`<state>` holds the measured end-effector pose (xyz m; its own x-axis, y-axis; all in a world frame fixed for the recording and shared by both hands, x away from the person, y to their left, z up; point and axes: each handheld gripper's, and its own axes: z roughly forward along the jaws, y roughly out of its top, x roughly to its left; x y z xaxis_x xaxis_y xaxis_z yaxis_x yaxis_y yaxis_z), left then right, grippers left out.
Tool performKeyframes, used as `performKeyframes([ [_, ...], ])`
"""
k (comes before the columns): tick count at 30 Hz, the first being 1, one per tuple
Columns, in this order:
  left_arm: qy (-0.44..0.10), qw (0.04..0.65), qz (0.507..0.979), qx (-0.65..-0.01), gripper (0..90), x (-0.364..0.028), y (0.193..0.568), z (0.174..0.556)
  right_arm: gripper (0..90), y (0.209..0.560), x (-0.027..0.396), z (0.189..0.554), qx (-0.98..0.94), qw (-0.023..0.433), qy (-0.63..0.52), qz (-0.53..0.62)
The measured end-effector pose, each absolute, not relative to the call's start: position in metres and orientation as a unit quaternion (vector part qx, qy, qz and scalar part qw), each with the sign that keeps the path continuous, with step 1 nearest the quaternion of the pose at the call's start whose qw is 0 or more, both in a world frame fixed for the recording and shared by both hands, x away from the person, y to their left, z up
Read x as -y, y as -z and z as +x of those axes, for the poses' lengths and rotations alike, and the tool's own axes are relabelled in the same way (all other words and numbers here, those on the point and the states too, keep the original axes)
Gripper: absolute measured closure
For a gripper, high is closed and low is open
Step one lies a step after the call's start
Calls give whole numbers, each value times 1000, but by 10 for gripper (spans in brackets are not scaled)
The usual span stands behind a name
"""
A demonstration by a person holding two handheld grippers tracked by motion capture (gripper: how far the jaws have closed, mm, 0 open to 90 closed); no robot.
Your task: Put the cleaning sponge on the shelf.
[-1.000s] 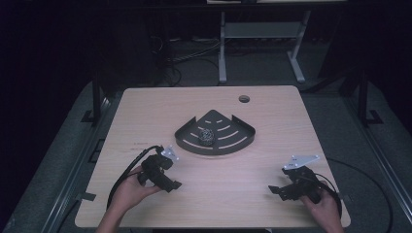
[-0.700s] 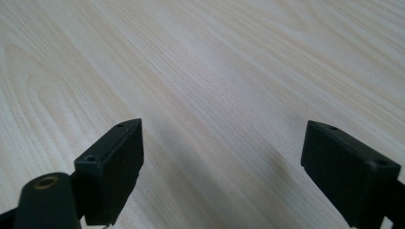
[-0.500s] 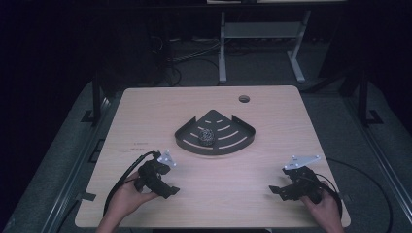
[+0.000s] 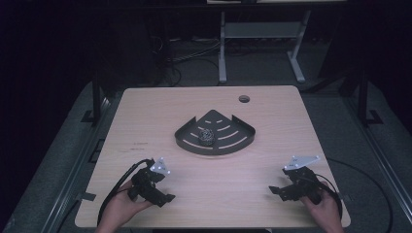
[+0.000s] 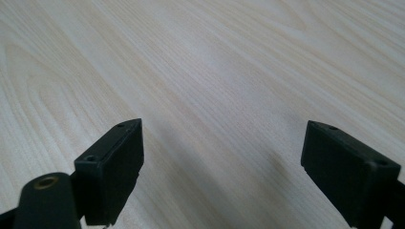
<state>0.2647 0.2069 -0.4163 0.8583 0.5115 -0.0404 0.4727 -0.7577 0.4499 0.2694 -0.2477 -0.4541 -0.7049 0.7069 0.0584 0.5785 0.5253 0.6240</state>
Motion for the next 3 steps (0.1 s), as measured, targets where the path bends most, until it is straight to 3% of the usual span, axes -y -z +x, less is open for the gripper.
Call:
performKeyframes([
  [3, -40, 227, 937, -263, 204, -209, 418, 261, 142, 454, 247, 269, -868, 99, -314, 372],
])
